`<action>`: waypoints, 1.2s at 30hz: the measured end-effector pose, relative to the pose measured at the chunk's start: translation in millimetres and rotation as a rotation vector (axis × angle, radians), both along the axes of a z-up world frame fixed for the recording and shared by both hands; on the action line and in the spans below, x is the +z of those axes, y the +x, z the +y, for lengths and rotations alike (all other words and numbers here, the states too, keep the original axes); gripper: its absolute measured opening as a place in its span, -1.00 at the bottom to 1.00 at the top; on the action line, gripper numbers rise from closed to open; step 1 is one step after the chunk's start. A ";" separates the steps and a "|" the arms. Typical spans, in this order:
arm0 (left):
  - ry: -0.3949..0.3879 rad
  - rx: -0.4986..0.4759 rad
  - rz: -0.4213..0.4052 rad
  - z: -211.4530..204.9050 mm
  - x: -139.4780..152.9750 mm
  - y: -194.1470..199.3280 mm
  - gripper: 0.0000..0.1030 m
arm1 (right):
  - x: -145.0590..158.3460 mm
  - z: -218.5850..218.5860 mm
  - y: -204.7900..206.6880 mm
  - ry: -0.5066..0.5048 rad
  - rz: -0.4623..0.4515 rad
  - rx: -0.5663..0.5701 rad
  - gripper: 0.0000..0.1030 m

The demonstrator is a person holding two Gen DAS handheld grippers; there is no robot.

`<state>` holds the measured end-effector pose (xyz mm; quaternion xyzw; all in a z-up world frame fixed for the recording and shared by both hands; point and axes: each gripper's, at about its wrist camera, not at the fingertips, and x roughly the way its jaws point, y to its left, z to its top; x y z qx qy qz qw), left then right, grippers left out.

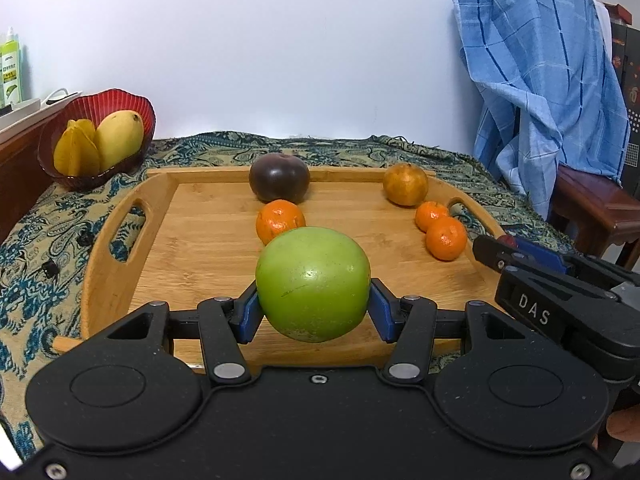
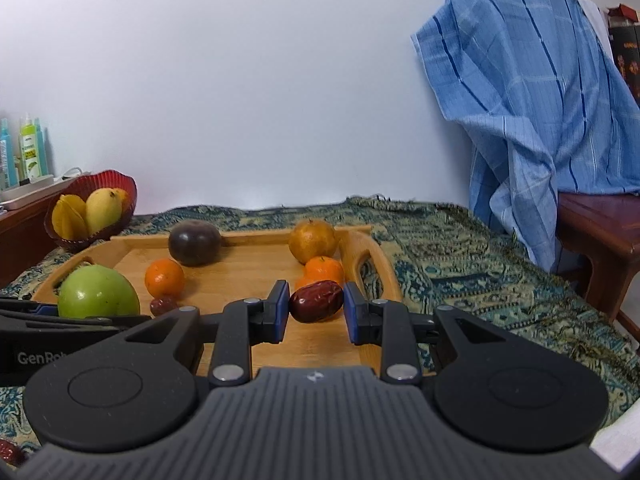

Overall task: Organize fruits
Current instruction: 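Carry the green apple and red date with both grippers over the bamboo tray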

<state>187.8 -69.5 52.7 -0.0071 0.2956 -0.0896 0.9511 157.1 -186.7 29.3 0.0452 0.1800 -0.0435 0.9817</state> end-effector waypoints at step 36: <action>0.020 0.013 0.033 -12.2 -18.0 19.8 0.01 | -16.8 -5.2 18.2 0.035 0.096 -0.004 -0.32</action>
